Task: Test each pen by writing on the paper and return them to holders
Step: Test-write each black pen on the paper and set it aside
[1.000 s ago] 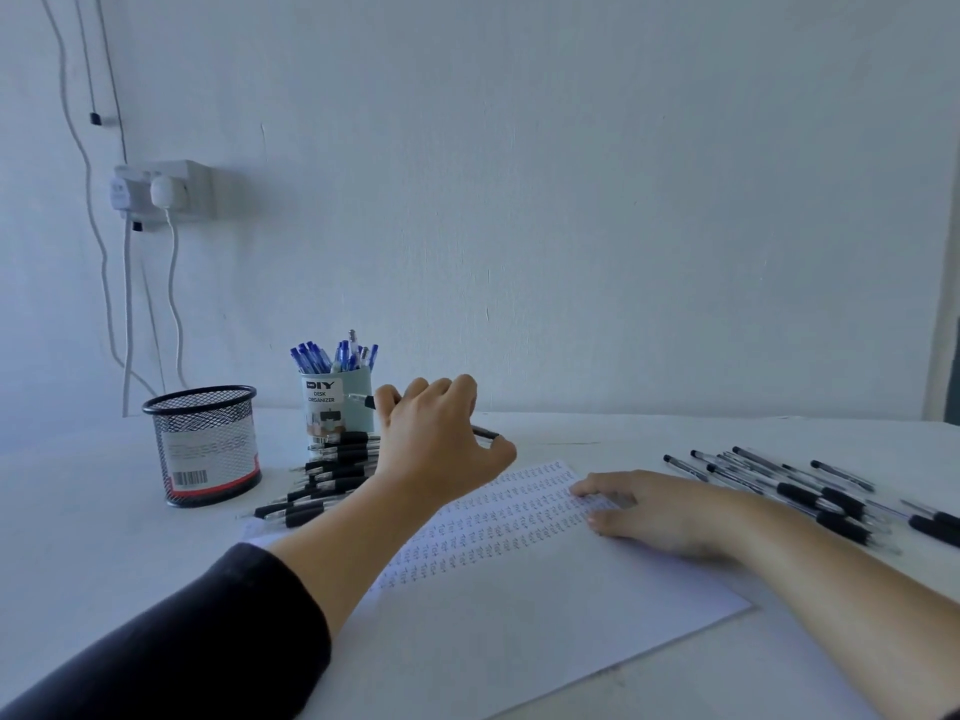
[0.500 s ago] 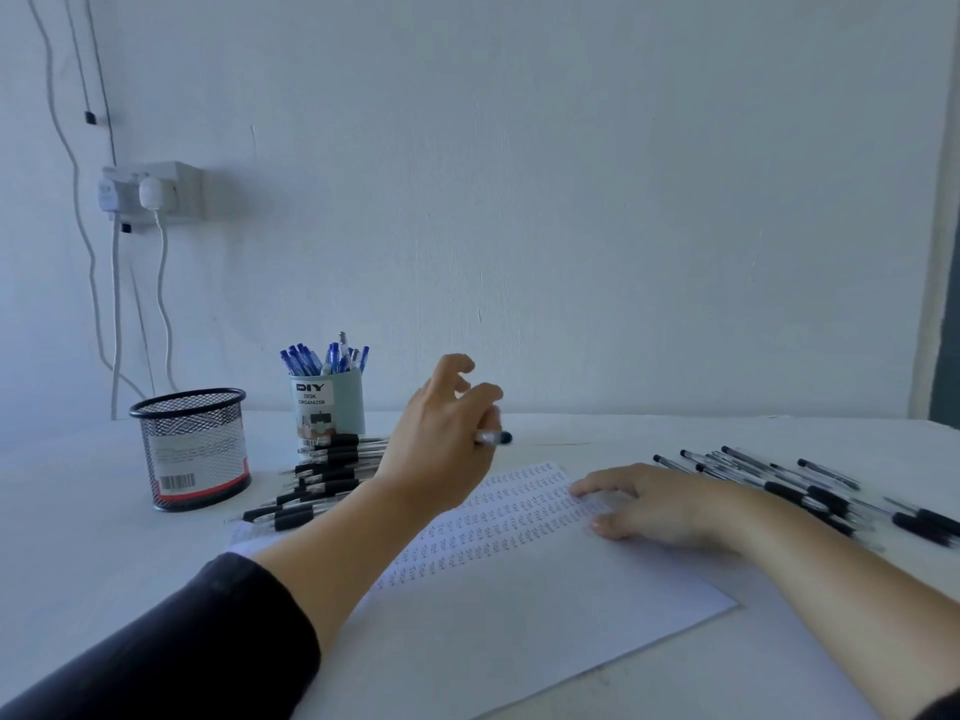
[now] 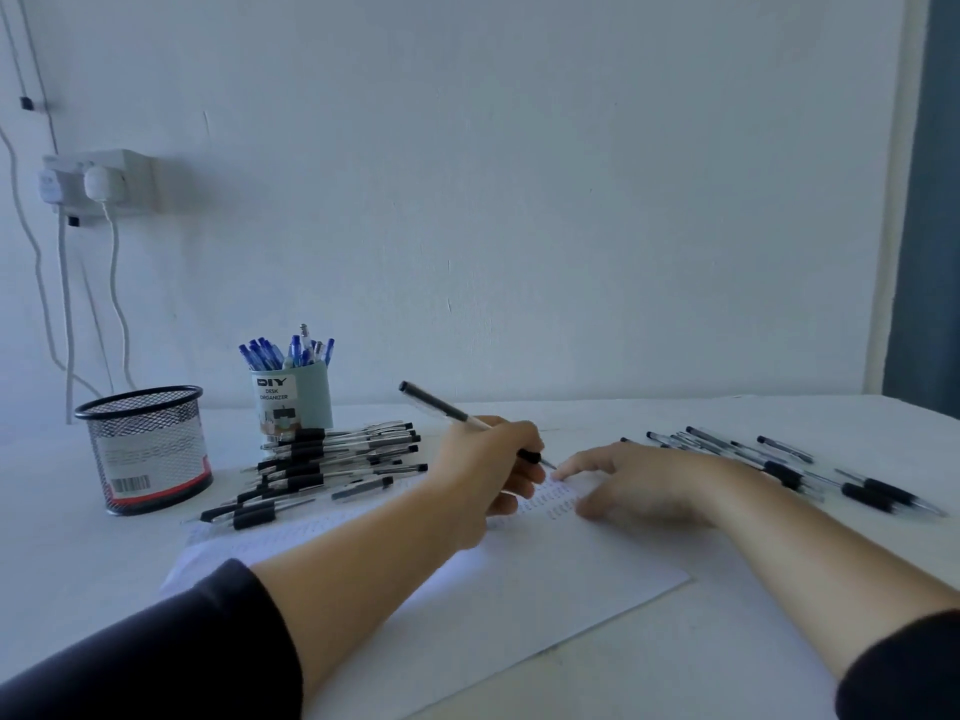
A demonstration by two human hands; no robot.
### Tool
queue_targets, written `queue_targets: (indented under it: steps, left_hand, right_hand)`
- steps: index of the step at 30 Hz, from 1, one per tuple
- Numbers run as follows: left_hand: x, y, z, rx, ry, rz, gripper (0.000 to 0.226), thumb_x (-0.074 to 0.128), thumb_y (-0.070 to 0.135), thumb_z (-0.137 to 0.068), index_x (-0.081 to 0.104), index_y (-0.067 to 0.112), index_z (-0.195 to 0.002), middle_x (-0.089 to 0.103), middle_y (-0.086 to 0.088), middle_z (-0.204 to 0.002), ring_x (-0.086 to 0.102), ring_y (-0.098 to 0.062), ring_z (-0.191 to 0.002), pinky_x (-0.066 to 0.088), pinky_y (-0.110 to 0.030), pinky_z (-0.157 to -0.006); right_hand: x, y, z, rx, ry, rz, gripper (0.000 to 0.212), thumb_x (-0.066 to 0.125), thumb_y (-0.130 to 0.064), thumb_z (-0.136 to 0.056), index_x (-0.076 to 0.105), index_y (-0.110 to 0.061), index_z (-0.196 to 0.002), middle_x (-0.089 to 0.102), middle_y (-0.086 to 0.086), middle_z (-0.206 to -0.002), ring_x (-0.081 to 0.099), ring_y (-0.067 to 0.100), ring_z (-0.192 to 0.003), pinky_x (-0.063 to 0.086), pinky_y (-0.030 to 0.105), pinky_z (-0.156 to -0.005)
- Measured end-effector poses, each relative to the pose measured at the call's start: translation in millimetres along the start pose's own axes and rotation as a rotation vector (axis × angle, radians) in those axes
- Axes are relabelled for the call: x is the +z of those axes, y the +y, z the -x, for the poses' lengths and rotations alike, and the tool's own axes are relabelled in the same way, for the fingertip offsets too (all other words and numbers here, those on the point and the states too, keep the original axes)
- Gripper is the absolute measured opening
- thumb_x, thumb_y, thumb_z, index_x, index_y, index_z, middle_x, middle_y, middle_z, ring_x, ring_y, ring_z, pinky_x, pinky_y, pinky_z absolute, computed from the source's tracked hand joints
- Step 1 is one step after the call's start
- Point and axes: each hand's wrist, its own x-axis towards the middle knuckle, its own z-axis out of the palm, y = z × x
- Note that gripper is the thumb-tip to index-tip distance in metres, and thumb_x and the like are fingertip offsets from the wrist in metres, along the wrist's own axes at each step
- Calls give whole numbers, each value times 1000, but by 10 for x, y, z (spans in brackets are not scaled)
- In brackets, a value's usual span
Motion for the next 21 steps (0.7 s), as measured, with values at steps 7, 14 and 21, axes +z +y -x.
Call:
queue_targets:
  steps: [7,14,21]
  left_hand:
    - [89,-98,16,95,69,-289,11,56,9,-74,56,11,-64,62,-3,-52,37,-8,-34,26,-15,-40]
    - [44,-133,-15,130,114,-398,19,54,7,-71,51,12,-53,57,-2,-43,33,-9,-32,25,-14,-41]
    - [51,-179,-29,162,107,-429,23,57,8,-72,53,14,-50,57,-1,-43,38,-11,-40,32,-19,-47]
  right_hand:
    - [32,-16,8,7,-38,-25,57,67,-37,-80,45,-49,-131,37,-11,-146,37,13,-132,31,30,-103]
    - [33,-25,-15,0,-51,-26,58,66,-36,-81,44,-48,-133,34,-11,-149,33,13,-135,28,29,-103]
    - [32,-47,25,0,-52,-34,57,64,-34,-83,43,-45,-135,34,-10,-149,33,13,-135,28,26,-98]
